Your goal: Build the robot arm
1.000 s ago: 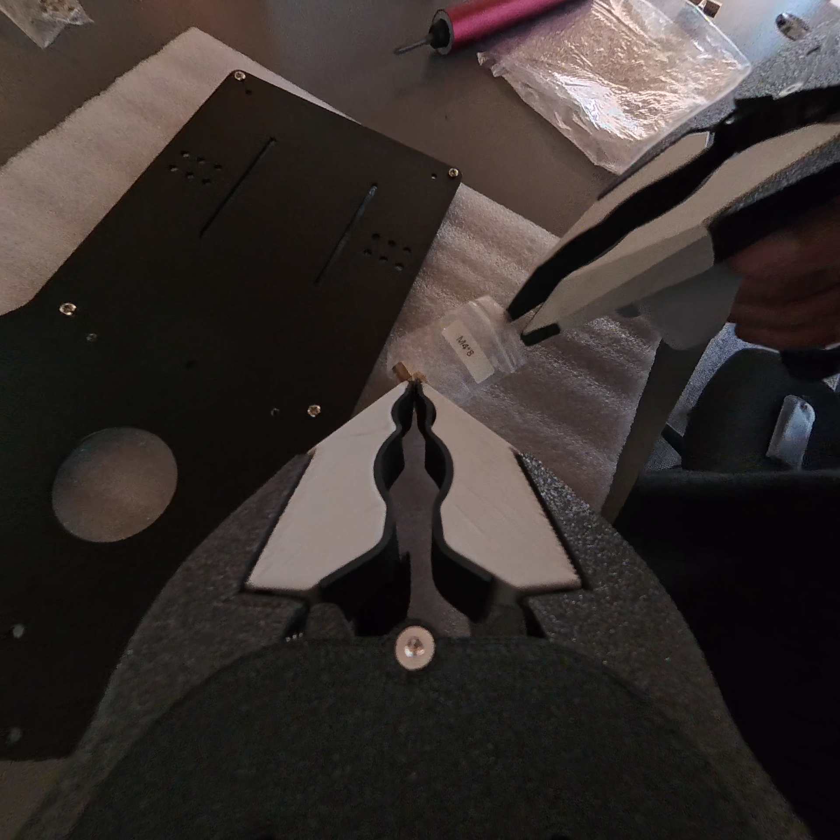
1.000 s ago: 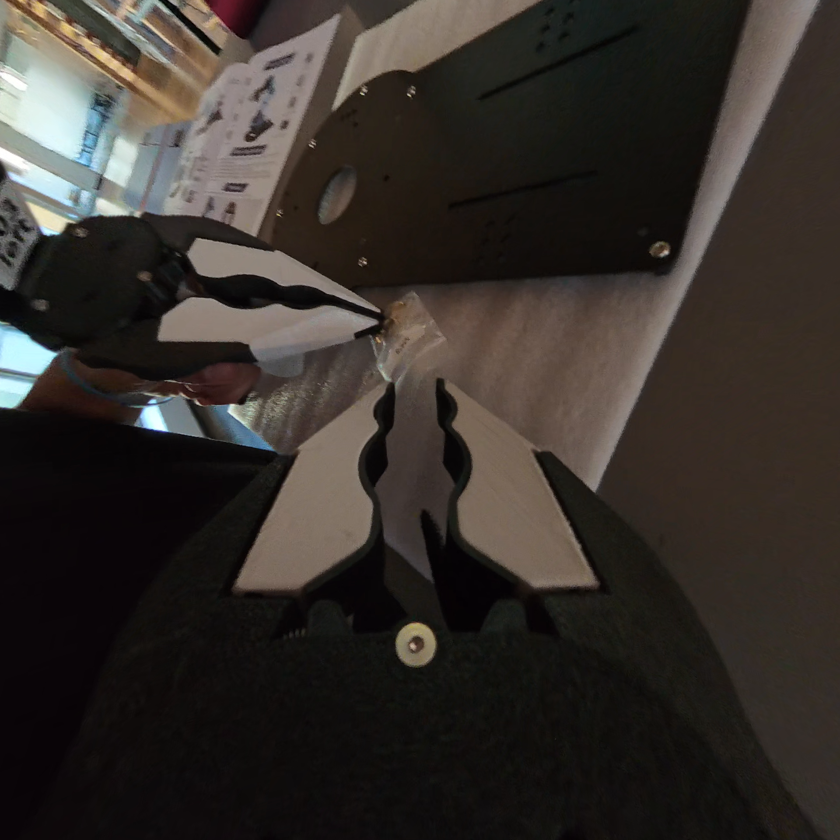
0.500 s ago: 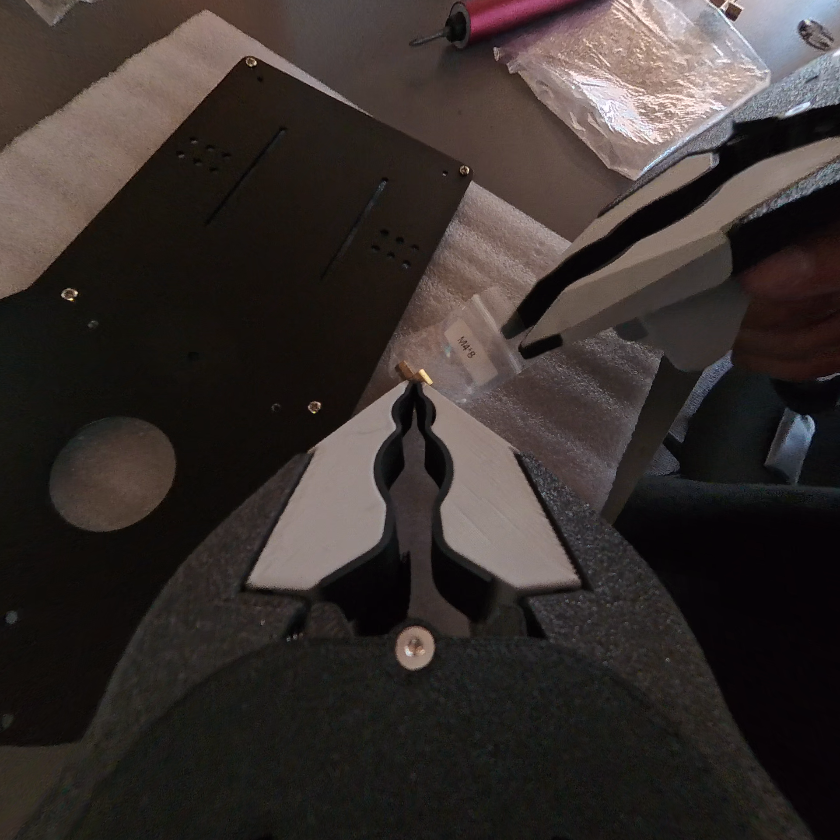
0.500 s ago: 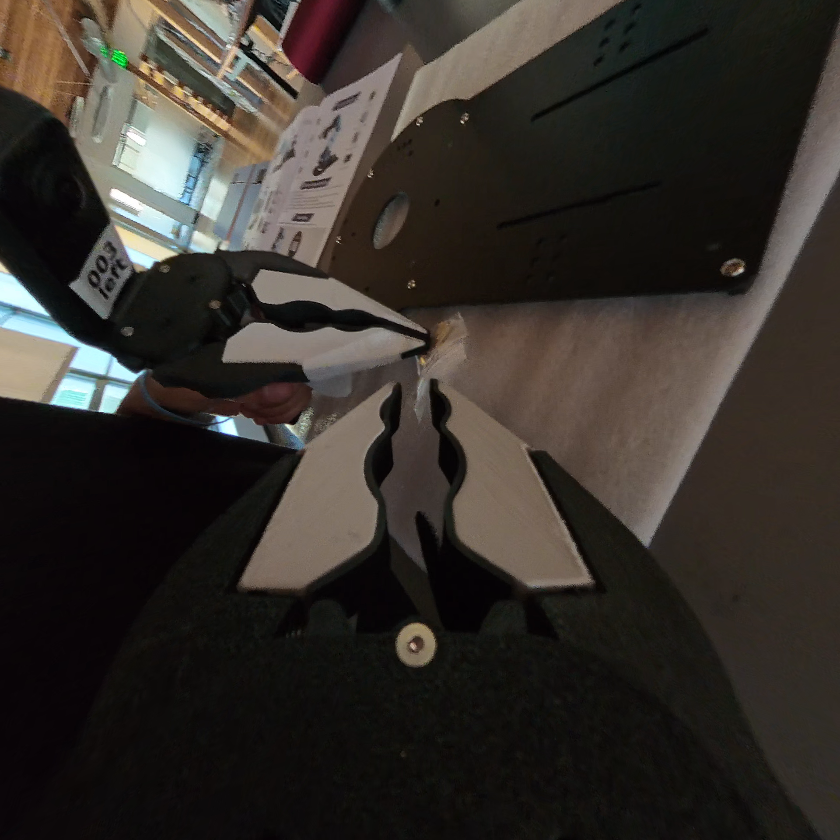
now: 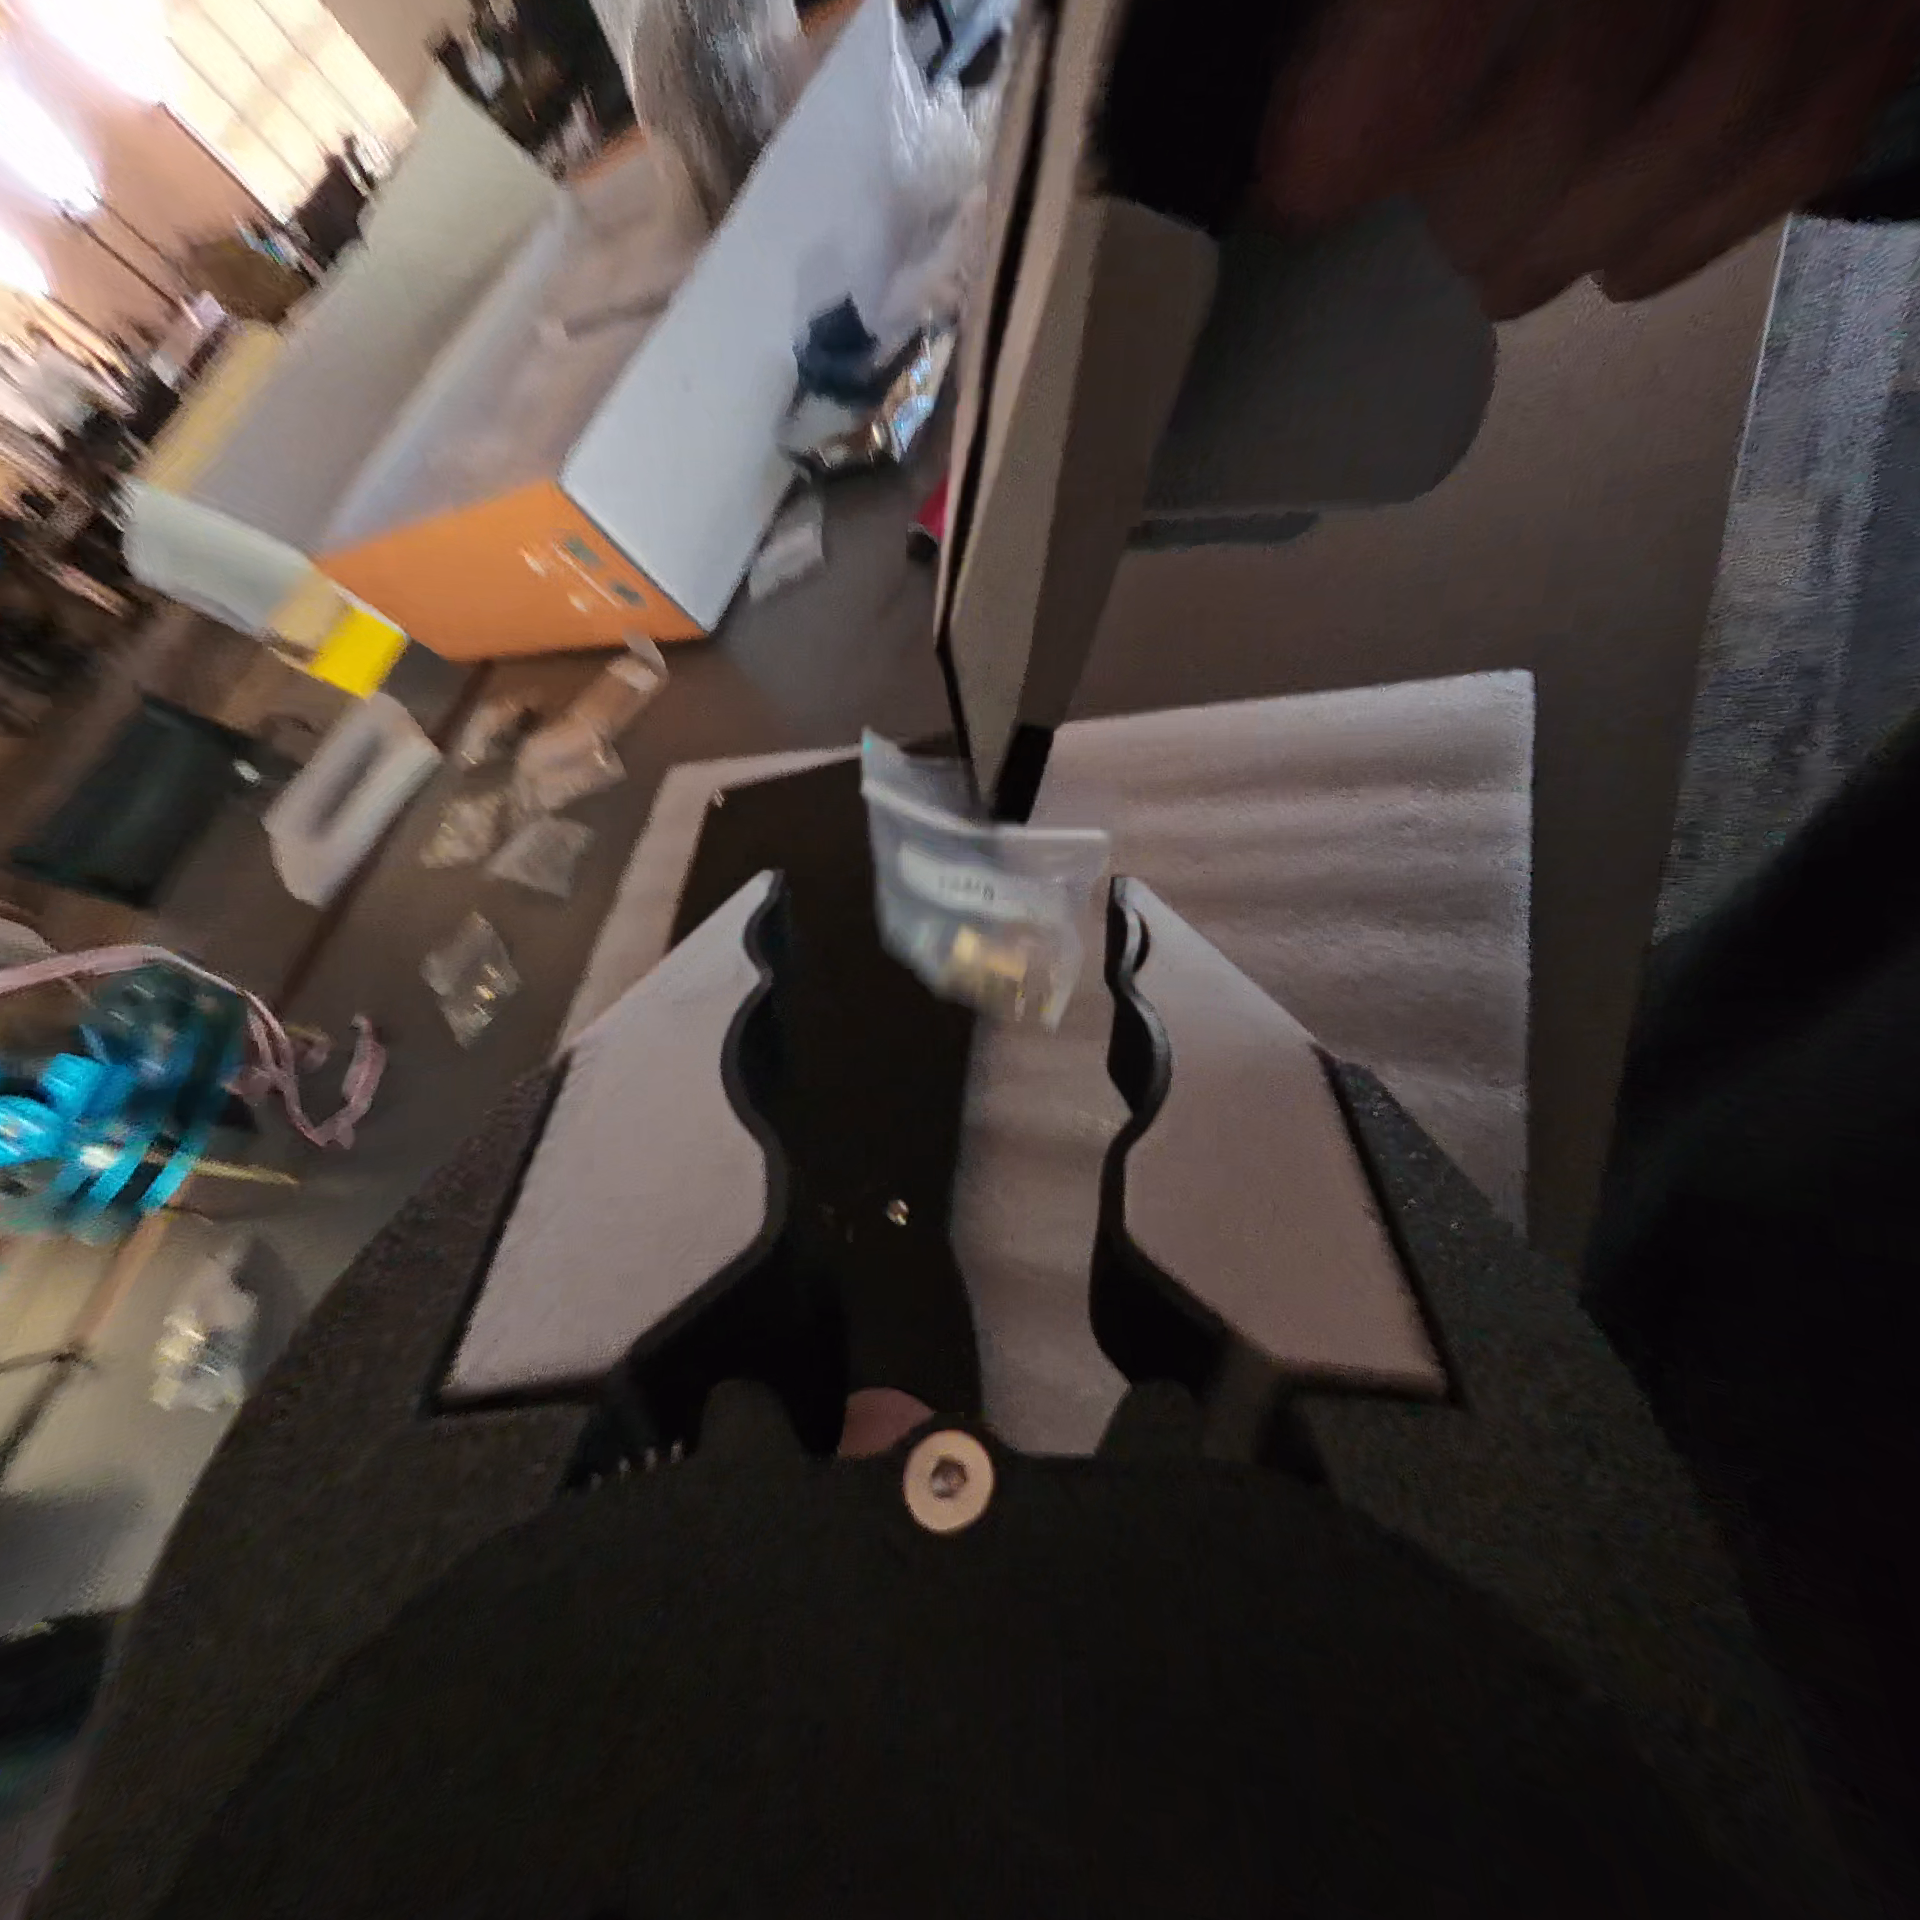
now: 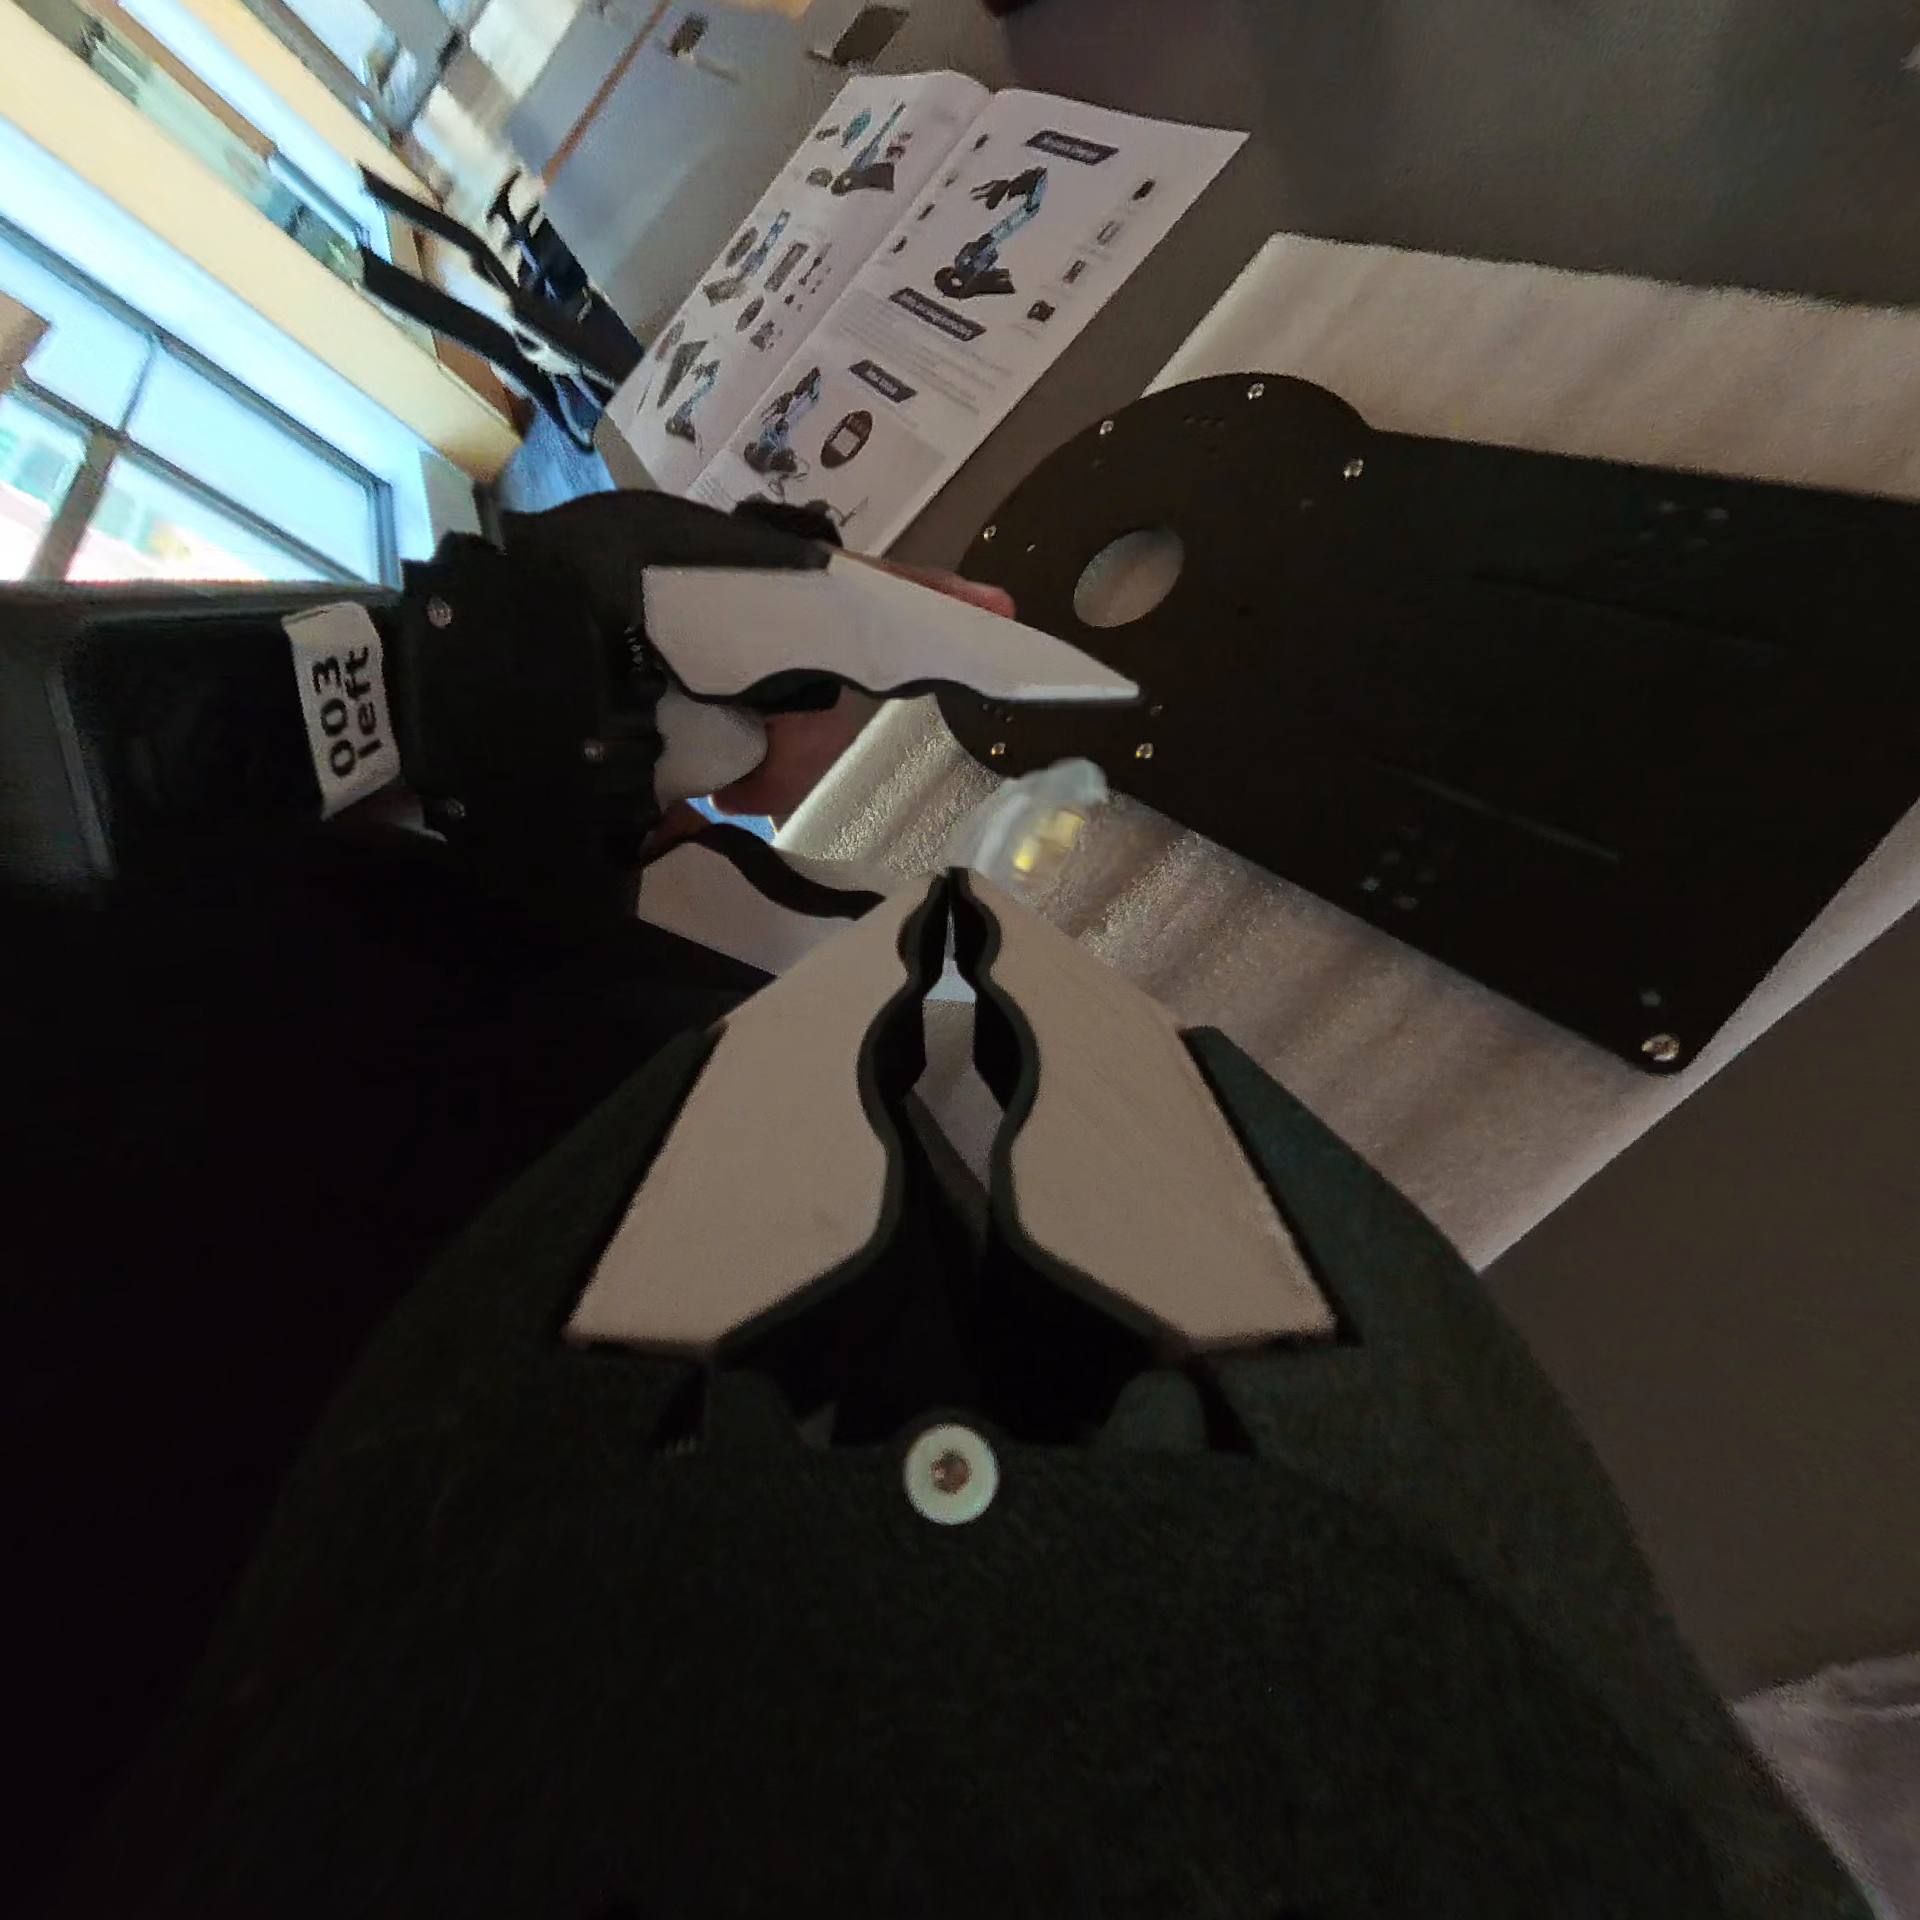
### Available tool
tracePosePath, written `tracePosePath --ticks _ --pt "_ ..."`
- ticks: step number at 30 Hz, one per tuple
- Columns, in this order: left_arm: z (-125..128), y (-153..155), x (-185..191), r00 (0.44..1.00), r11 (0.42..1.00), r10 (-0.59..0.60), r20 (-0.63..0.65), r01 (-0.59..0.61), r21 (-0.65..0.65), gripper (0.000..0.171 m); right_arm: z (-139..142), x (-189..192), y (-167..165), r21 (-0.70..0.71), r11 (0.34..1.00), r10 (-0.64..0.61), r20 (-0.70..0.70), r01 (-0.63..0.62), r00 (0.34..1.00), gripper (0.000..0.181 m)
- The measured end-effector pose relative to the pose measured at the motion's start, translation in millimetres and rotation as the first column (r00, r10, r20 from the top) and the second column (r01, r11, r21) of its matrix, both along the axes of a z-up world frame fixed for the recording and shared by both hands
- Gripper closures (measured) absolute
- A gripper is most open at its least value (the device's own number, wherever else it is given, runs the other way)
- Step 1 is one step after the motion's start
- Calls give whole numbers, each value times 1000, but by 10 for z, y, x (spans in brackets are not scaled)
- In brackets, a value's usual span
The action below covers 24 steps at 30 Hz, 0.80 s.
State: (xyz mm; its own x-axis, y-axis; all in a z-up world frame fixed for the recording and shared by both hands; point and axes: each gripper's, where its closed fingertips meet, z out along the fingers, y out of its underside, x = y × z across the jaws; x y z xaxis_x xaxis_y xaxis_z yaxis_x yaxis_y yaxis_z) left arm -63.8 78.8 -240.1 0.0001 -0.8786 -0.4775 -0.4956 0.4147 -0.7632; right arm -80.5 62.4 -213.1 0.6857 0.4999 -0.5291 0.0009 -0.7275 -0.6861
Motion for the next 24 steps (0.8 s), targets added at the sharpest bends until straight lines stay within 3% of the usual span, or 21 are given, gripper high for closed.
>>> tracePosePath --ticks 5,8,12,15,20,24 --pt "262 -17 111 994 999 -29 105 26 30 136 250 28 28 42 998 47 -29 -46 998 181" --pt "387 28 107 987 1000 -6 160 5 5 151 468 39 51 97 994 62 -140 -49 988 175" --pt "552 40 87 972 998 15 236 -1 -59 157 634 154 147 108 994 34 -318 1 947 174" --pt "611 56 75 968 998 24 252 -6 -70 156 634 121 169 95 995 50 -360 -17 932 169" --pt "590 86 61 972 998 31 234 -17 -60 154 589 -31 165 131 988 114 -261 -82 959 169" --pt "558 117 65 975 998 43 219 -30 -63 154 599 -72 161 139 983 149 -262 -116 954 175"
